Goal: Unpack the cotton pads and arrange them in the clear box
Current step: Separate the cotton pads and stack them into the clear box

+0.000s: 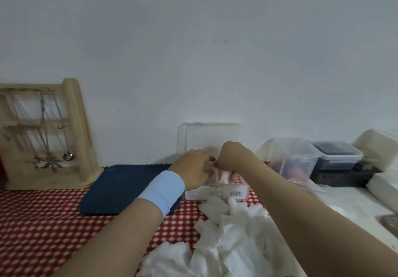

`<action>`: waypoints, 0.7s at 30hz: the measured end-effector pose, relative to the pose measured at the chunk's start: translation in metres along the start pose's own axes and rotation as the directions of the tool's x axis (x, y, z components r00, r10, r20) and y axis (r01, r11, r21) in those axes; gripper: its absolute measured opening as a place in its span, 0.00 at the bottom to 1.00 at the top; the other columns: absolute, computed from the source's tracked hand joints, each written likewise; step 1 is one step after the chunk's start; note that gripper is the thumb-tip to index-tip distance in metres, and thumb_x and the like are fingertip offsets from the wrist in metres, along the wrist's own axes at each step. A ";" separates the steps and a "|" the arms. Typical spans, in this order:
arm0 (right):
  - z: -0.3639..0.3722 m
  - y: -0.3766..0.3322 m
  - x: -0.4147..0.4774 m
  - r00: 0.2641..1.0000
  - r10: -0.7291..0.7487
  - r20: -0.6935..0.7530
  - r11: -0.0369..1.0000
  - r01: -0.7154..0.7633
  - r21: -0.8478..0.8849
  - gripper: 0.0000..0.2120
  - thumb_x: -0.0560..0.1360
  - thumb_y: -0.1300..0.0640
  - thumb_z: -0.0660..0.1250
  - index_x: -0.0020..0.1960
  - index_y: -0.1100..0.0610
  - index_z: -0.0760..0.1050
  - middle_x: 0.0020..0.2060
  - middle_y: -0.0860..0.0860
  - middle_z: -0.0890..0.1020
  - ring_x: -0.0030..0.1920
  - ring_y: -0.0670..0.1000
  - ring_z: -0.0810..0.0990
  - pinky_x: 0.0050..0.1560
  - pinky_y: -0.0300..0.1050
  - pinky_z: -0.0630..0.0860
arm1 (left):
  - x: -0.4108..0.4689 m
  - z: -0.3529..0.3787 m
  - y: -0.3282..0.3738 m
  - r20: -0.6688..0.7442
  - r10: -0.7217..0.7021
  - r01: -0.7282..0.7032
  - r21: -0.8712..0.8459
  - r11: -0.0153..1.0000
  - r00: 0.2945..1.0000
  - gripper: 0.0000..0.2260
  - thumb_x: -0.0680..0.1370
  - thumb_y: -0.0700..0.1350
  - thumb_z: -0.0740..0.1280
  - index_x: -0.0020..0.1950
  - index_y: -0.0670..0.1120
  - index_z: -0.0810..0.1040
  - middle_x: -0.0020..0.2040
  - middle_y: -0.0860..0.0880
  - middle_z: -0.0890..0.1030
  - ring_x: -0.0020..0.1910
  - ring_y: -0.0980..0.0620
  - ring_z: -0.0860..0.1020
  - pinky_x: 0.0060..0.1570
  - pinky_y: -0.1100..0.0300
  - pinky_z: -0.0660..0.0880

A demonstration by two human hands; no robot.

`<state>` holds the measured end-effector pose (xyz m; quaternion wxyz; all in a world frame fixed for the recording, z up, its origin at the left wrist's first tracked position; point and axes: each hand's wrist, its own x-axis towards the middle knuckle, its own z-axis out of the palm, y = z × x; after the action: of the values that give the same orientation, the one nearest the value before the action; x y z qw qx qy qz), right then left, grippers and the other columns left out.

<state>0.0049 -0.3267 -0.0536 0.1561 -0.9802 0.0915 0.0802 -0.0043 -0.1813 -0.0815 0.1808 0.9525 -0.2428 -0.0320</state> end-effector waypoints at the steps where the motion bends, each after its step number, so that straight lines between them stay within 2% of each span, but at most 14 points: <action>1: -0.001 -0.001 0.000 0.995 0.025 0.100 0.993 -0.036 0.112 0.12 0.80 0.55 0.63 0.41 0.62 0.76 0.39 0.59 0.85 0.37 0.58 0.84 0.43 0.48 0.83 | -0.003 0.000 -0.001 -0.007 0.005 -0.005 -0.011 1.000 1.000 0.19 0.81 0.52 0.62 0.72 0.54 0.73 0.67 0.51 0.77 0.65 0.48 0.73 0.66 0.48 0.73; 3: -0.008 0.002 0.000 0.974 0.066 0.217 0.939 -0.134 0.316 0.17 0.82 0.55 0.57 0.50 0.69 0.76 0.45 0.66 0.84 0.45 0.64 0.86 0.53 0.58 0.83 | -0.010 0.000 -0.001 0.002 0.010 -0.009 -0.021 1.000 1.000 0.23 0.83 0.53 0.60 0.79 0.53 0.64 0.75 0.51 0.70 0.73 0.48 0.68 0.71 0.52 0.66; 5: -0.015 0.008 0.000 0.968 0.098 0.230 0.881 -0.192 0.433 0.19 0.81 0.56 0.53 0.55 0.70 0.75 0.49 0.67 0.83 0.48 0.66 0.85 0.56 0.62 0.81 | -0.016 0.000 0.000 0.052 0.023 -0.023 0.010 1.000 0.998 0.25 0.85 0.54 0.57 0.81 0.50 0.59 0.81 0.50 0.62 0.78 0.49 0.61 0.74 0.54 0.60; 8: -0.016 0.014 -0.003 0.963 0.109 0.245 0.806 -0.230 0.545 0.17 0.80 0.59 0.53 0.54 0.70 0.76 0.44 0.64 0.80 0.43 0.63 0.81 0.57 0.60 0.80 | -0.020 0.001 0.000 0.121 0.029 -0.036 0.054 0.998 0.992 0.29 0.85 0.57 0.55 0.83 0.48 0.53 0.84 0.49 0.52 0.82 0.51 0.51 0.78 0.54 0.50; 12: -0.007 0.010 -0.007 0.941 0.063 0.331 0.706 -0.277 0.652 0.10 0.79 0.61 0.55 0.47 0.66 0.73 0.40 0.61 0.77 0.35 0.59 0.76 0.51 0.55 0.79 | -0.017 0.007 -0.003 0.091 0.008 -0.019 0.115 0.993 0.996 0.31 0.85 0.60 0.51 0.84 0.50 0.46 0.84 0.51 0.44 0.83 0.53 0.42 0.80 0.52 0.41; 15: -0.006 0.010 -0.011 0.943 0.043 0.331 0.671 -0.273 0.689 0.08 0.77 0.61 0.56 0.42 0.62 0.69 0.37 0.59 0.73 0.31 0.55 0.70 0.36 0.48 0.73 | -0.018 0.010 0.002 0.138 0.009 -0.027 0.124 0.992 0.990 0.31 0.84 0.61 0.51 0.84 0.51 0.46 0.84 0.52 0.44 0.83 0.52 0.43 0.79 0.51 0.42; 16: -0.005 0.009 -0.013 0.943 0.036 0.331 0.659 -0.272 0.702 0.07 0.77 0.61 0.55 0.41 0.62 0.69 0.36 0.58 0.72 0.30 0.55 0.69 0.35 0.46 0.70 | -0.019 0.009 0.003 0.145 0.015 -0.034 0.130 0.991 0.989 0.31 0.84 0.61 0.51 0.84 0.51 0.47 0.84 0.52 0.45 0.83 0.51 0.44 0.79 0.51 0.42; 19: 0.001 0.007 -0.018 0.942 0.007 0.334 0.685 -0.248 0.685 0.09 0.75 0.63 0.55 0.46 0.64 0.74 0.41 0.59 0.77 0.37 0.57 0.72 0.42 0.48 0.70 | -0.018 0.006 0.002 0.136 0.043 -0.057 0.100 0.993 0.990 0.30 0.84 0.62 0.52 0.83 0.53 0.52 0.84 0.51 0.50 0.83 0.51 0.48 0.80 0.49 0.46; 21: 0.000 0.006 -0.021 0.948 0.004 0.318 0.726 -0.221 0.651 0.12 0.78 0.63 0.56 0.54 0.64 0.76 0.47 0.59 0.80 0.39 0.57 0.74 0.44 0.51 0.73 | -0.021 0.002 0.000 0.104 0.038 -0.043 0.047 0.998 0.994 0.30 0.83 0.61 0.54 0.83 0.53 0.53 0.84 0.52 0.53 0.82 0.52 0.50 0.80 0.50 0.50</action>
<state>-0.0162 -0.3288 -0.0511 0.5095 -0.8244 0.1501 0.1956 -0.0231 -0.1722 -0.0843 0.1453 0.9487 -0.2718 -0.0713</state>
